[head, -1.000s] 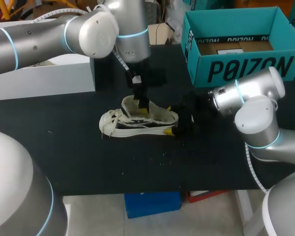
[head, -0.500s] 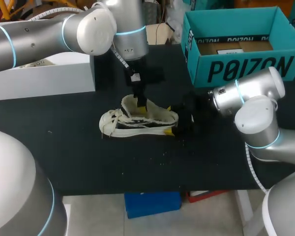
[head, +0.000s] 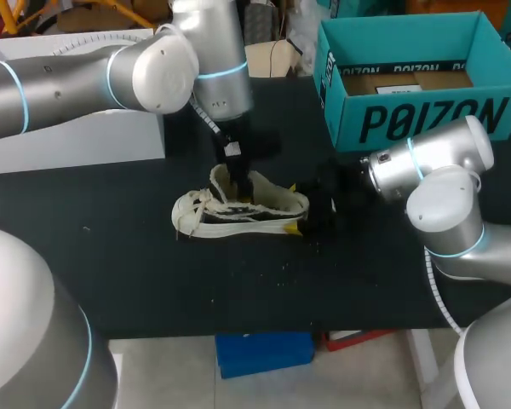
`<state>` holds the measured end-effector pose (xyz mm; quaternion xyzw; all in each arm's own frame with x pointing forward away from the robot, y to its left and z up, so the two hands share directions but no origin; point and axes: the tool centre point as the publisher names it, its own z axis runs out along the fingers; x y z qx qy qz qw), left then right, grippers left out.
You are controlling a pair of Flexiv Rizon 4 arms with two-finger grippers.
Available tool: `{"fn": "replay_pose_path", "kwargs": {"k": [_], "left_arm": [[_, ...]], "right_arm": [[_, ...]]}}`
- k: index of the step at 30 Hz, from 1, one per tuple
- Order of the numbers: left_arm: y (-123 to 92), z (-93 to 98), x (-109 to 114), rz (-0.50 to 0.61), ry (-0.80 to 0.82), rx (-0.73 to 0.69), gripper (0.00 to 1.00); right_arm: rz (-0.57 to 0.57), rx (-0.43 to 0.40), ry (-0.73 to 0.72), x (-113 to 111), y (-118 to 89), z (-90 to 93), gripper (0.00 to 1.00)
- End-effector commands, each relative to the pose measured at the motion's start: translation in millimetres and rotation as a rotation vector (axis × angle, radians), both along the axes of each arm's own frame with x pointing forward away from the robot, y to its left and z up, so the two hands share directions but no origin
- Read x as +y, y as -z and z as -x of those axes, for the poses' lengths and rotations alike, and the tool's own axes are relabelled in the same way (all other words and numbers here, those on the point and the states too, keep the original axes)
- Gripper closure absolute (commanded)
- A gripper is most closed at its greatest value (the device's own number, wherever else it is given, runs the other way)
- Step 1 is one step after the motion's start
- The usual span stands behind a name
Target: Take the shoe out of the shoebox, open the shoe tongue, remove and reinsert the insole, then place the shoe into the shoebox
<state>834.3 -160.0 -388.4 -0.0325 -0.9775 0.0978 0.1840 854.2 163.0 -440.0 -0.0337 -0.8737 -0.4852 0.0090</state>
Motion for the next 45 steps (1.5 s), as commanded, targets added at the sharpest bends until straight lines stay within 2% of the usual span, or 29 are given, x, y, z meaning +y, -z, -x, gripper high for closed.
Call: {"fn": "replay_pose_path", "kwargs": {"k": [1, 14, 24, 32, 33, 34, 35, 36, 38, 40, 45], "left_arm": [[11.9, 0.1, -5.4, -0.006, 0.004, 0.011, 1.0], [33.5, 9.8, -18.6, -0.07, 0.022, 0.015, 1.0], [39.7, 14.7, -20.2, -0.143, 0.013, -0.016, 1.0], [39.4, 16.9, -17.5, -0.121, -0.016, -0.04, 1.0], [37.6, 17.0, -16.3, -0.104, -0.023, -0.044, 0.98], [36.1, 17.1, -15.5, -0.093, -0.028, -0.048, 0.83], [32.6, 17.7, -14.6, -0.065, -0.024, -0.061, 0.51], [29.9, 18.2, -14.3, -0.058, -0.024, -0.07, 0.4], [26.4, 19.4, -13.9, -0.057, -0.024, -0.093, 0.4], [25.4, 19.8, -13.5, -0.074, -0.026, -0.115, 0.44], [29.6, 19.3, -9.6, -0.133, -0.042, -0.154, 0.46]], "right_arm": [[0.002, 0.001, 0.001, 0.5, 2.7, -1.1, 1.0], [0.002, 0.001, 0.001, 0.5, 2.7, -1.1, 1.0], [0.002, 0.001, 0.001, 0.5, 2.7, -1.1, 1.0], [0.002, 0.001, 0.001, 0.5, 2.7, -1.1, 1.0], [0.002, 0.001, 0.001, 0.5, 2.7, -1.1, 1.0], [0.002, 0.001, 0.001, 0.5, 2.7, -1.1, 1.0], [0.002, 0.001, 0.001, 0.5, 2.7, -1.1, 1.0], [0.002, 0.001, 0.001, 0.5, 2.7, -1.1, 1.0], [0.002, 0.001, 0.001, 0.5, 2.7, -1.1, 1.0], [0.002, 0.001, 0.001, 0.5, 2.7, -1.1, 1.0], [0.002, 0.001, 0.001, 0.5, 2.7, -1.1, 1.0]]}}
